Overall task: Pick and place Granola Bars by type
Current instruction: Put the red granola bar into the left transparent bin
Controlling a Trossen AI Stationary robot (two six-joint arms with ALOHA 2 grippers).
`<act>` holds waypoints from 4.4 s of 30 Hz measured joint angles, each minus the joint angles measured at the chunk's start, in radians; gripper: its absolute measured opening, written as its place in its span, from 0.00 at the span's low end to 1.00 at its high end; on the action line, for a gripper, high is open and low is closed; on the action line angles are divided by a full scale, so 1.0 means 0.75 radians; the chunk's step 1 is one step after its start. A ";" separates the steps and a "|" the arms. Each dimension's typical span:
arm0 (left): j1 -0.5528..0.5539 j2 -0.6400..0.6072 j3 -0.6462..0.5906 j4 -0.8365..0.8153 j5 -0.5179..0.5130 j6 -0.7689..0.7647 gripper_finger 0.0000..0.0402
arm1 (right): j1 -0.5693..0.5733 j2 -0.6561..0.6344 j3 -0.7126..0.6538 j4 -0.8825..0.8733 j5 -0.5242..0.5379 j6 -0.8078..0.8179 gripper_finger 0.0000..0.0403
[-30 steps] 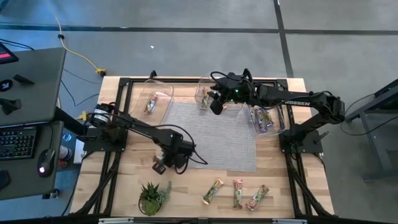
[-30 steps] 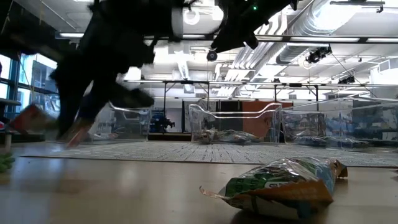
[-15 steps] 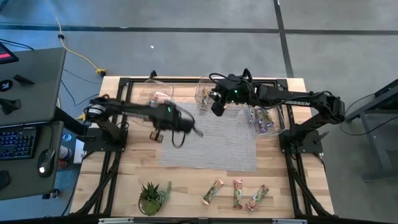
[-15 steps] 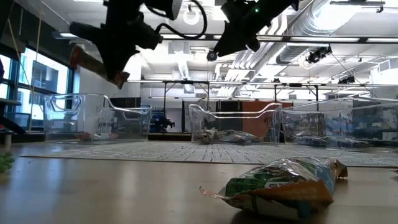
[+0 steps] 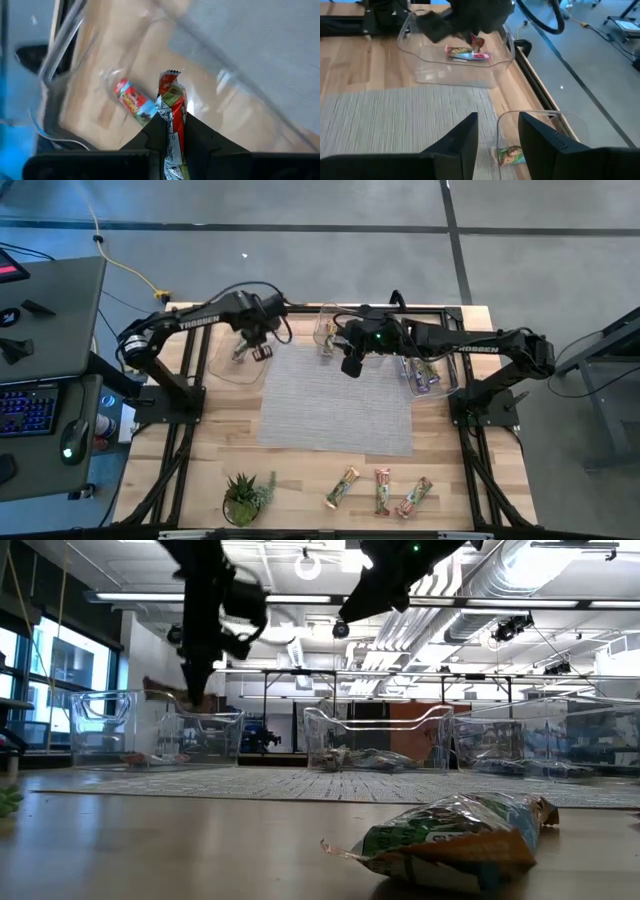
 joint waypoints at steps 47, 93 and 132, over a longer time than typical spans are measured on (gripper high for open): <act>0.233 0.000 0.349 -0.144 0.169 0.035 0.39 | 0.864 0.336 0.001 -0.275 -0.413 0.184 0.31; 0.173 0.000 0.357 -0.019 0.347 -0.129 0.39 | 1.146 0.350 -0.526 0.358 -0.028 -0.210 0.31; 0.173 0.001 0.357 -0.014 0.402 -0.124 0.39 | 0.738 0.351 -0.452 0.571 -0.246 -0.162 0.30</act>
